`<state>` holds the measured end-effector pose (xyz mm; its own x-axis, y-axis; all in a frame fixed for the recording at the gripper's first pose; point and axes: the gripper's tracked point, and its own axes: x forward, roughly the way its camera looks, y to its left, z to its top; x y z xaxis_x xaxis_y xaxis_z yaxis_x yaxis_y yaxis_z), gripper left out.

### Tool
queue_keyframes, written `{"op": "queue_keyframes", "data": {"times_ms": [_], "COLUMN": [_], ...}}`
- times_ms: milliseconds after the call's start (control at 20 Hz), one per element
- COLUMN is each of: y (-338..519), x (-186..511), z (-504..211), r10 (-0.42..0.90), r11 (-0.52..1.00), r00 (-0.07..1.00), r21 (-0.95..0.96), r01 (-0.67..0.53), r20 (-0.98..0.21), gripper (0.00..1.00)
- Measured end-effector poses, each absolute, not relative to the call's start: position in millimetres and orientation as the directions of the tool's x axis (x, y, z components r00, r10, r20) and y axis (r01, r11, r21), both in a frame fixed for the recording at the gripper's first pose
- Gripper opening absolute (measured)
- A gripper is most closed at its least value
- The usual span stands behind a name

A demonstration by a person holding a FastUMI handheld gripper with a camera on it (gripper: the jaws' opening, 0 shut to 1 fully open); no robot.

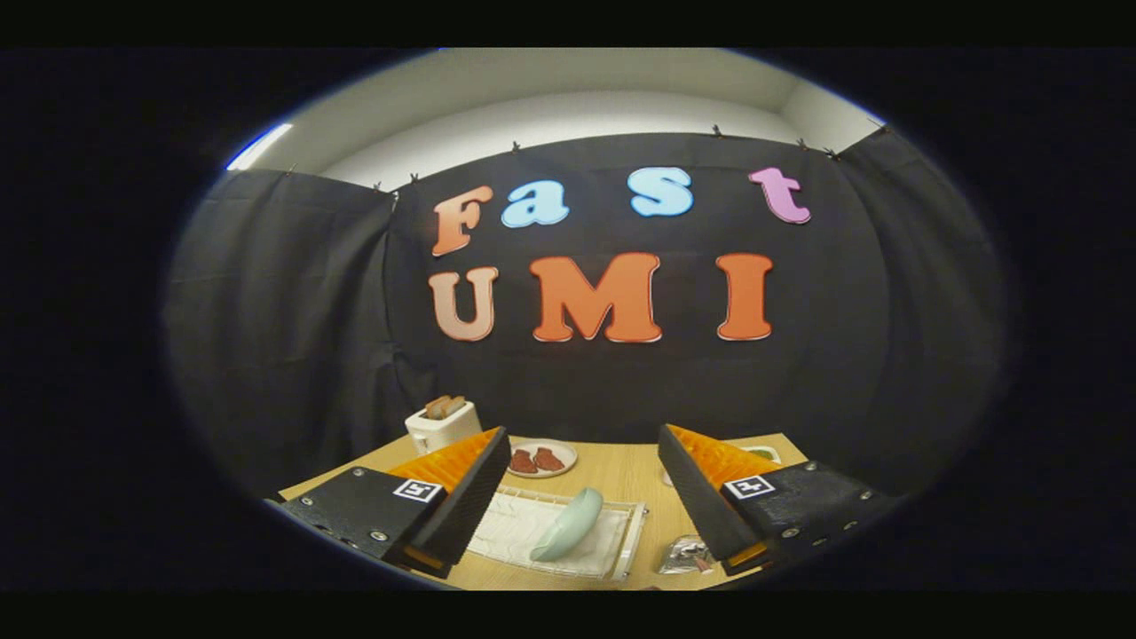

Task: Take the plate from the dish rack, then take the spoon from the basket and place it into the plate.

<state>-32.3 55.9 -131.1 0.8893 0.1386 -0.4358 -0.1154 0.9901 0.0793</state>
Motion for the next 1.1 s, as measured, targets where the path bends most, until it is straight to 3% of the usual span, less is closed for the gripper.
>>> {"op": "queue_keyframes", "data": {"times_ms": [550, 1100], "y": [70, 73], "x": [-35, -37], "z": [-245, -317], "r10": [0.125, 0.114], "r11": [0.99, 0.992], "r00": [0.627, 0.34], "r21": [0.139, 0.128], "r01": [-0.026, 0.02], "r20": [-0.769, -0.933], "gripper": [0.98, 0.86]}}
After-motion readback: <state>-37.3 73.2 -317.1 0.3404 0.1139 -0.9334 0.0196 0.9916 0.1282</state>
